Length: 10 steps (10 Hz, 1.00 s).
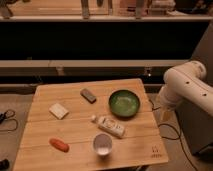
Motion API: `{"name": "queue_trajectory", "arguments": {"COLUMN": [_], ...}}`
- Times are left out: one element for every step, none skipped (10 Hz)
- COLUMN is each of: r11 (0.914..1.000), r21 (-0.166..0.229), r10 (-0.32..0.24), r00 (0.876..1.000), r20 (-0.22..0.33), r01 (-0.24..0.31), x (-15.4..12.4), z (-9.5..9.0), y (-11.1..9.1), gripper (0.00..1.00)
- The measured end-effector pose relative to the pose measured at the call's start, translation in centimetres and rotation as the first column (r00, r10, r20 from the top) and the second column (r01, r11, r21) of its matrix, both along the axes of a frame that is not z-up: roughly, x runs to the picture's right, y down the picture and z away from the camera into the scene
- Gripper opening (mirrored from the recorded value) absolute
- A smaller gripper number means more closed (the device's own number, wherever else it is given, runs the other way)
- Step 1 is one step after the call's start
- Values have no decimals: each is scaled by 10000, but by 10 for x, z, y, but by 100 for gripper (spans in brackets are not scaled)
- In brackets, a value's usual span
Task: Place the eraser on the white sponge
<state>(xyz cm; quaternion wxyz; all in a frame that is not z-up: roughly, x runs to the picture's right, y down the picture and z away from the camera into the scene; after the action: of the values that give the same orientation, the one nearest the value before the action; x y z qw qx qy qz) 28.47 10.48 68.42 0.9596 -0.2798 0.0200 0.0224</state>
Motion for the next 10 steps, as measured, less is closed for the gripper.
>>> {"name": "queue_trajectory", "arguments": {"r11": [10000, 10000, 10000, 10000, 9999, 9997, 9988, 9974, 9961, 9945], "r21": [0, -1, 0, 2, 4, 65, 139, 191, 238, 277], "r10": [0, 0, 0, -10, -119, -256, -461, -695, -850, -1007], "r00": [10000, 10000, 10000, 10000, 9999, 9997, 9989, 9976, 9964, 9949], "r20": [0, 0, -1, 0, -44, 9, 29, 53, 59, 57], "r01": [0, 0, 0, 10, 119, 256, 460, 693, 848, 1005], "x": [0, 0, 0, 0, -2, -12, -28, -49, -63, -70], "z": [0, 0, 0, 0, 1, 4, 9, 14, 17, 19], "y": [0, 0, 0, 0, -2, -10, -20, -30, -37, -43], "gripper": [65, 65, 65, 69, 75, 80, 80, 80, 80, 80]}}
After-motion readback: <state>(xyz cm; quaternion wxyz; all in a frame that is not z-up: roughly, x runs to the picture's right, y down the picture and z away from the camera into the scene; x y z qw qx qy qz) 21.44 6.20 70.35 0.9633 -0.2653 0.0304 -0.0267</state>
